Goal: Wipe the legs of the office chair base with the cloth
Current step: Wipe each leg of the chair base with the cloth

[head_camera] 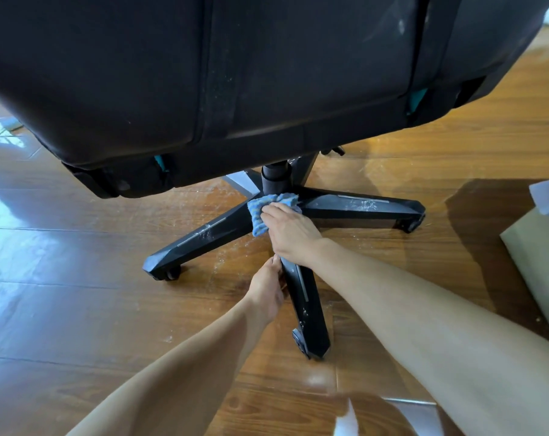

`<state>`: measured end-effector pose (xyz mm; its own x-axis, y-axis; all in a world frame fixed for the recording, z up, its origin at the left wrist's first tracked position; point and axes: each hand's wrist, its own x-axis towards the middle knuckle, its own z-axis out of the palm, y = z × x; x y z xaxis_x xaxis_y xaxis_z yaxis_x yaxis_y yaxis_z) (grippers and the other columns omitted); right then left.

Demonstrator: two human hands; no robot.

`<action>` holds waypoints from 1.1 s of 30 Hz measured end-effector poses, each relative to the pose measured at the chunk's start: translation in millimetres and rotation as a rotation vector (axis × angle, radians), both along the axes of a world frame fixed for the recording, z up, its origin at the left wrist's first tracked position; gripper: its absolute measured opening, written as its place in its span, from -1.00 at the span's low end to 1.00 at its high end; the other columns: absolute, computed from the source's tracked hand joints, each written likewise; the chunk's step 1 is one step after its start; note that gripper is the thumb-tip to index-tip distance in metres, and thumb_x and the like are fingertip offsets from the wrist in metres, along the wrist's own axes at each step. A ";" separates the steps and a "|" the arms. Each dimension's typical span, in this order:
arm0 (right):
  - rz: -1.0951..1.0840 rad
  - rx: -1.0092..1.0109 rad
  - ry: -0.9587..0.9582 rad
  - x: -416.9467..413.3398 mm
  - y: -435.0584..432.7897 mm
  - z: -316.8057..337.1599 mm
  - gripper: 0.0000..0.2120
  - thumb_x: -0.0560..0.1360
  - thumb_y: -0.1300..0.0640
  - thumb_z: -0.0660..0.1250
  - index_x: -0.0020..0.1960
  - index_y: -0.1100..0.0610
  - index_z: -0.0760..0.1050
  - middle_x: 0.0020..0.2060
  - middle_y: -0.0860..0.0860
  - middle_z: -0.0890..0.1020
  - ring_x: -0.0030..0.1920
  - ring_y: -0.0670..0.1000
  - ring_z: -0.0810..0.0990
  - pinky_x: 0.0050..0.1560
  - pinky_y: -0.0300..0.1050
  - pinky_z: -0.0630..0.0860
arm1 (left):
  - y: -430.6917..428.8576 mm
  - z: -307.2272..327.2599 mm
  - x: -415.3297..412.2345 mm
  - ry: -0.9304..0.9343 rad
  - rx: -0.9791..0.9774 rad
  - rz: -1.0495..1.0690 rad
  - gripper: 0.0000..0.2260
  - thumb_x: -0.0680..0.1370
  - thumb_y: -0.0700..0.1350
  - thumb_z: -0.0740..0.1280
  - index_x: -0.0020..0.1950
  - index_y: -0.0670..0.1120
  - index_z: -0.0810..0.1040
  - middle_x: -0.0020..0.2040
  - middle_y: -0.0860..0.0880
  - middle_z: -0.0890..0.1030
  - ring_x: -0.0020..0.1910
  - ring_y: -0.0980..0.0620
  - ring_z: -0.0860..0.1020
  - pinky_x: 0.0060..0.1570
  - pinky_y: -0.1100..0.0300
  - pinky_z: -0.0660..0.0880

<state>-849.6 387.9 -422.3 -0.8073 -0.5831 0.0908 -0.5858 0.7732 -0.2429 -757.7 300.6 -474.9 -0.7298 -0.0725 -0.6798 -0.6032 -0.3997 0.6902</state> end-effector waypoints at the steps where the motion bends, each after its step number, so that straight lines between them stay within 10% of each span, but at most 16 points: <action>1: -0.029 -0.024 -0.027 -2.4 -6.2 0.9 -0.51 0.63 0.23 0.12 0.55 0.16 0.29 0.57 0.01 0.28 0.59 0.03 0.17 0.53 0.07 0.28 | 0.3 0.9 -0.4 -0.006 -0.003 0.012 -0.72 0.79 -0.02 0.13 0.20 0.03 0.65 0.15 -0.03 0.75 0.19 -0.03 0.66 0.18 0.03 0.58; 16: -0.116 -0.142 -0.066 12.3 31.4 -13.6 -0.53 0.68 0.17 0.12 0.58 0.15 0.29 0.58 0.00 0.29 0.59 -0.03 0.21 0.56 -0.07 0.22 | -1.7 -0.6 -15.0 -0.036 0.004 -0.006 -0.71 0.80 0.00 0.08 0.23 -0.03 0.58 0.13 -0.13 0.68 0.13 -0.09 0.59 0.20 -0.01 0.50; 20: -0.219 -0.162 -0.072 -16.9 15.7 -0.3 -0.65 0.64 0.18 0.16 0.39 0.11 0.48 0.40 -0.02 0.47 0.31 0.10 0.52 0.20 -0.02 0.47 | 1.1 3.7 -12.5 -0.039 -0.014 0.027 -0.66 0.79 0.05 0.11 0.27 -0.05 0.64 0.27 -0.15 0.70 0.19 -0.08 0.61 0.39 -0.07 0.50; 27: -0.196 -0.210 -0.133 20.0 43.1 -8.8 -0.59 0.68 0.15 0.16 0.51 0.07 0.42 0.52 -0.07 0.40 0.49 0.02 0.40 0.42 0.02 0.40 | 7.3 3.4 -7.7 -0.056 -0.057 0.050 -0.70 0.72 0.03 0.20 0.23 -0.03 0.70 0.07 -0.04 0.74 0.06 -0.05 0.67 0.22 0.01 0.58; 33: -0.193 -0.213 -0.100 103.8 68.6 -28.7 -0.53 0.63 0.21 0.23 0.53 0.09 0.39 0.52 -0.04 0.41 0.51 -0.02 0.38 0.42 -0.03 0.43 | -9.5 8.6 -8.9 -0.017 -0.180 -0.102 -0.69 0.77 -0.05 0.14 0.05 -0.04 0.67 -0.35 0.07 0.62 -0.38 0.10 0.53 -0.33 0.21 0.53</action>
<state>-745.8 456.6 -451.0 -0.9125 -0.3942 0.1094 -0.3980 0.7935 -0.4605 -766.7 291.1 -466.3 -0.7277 -0.1206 -0.6752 -0.6467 -0.2075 0.7340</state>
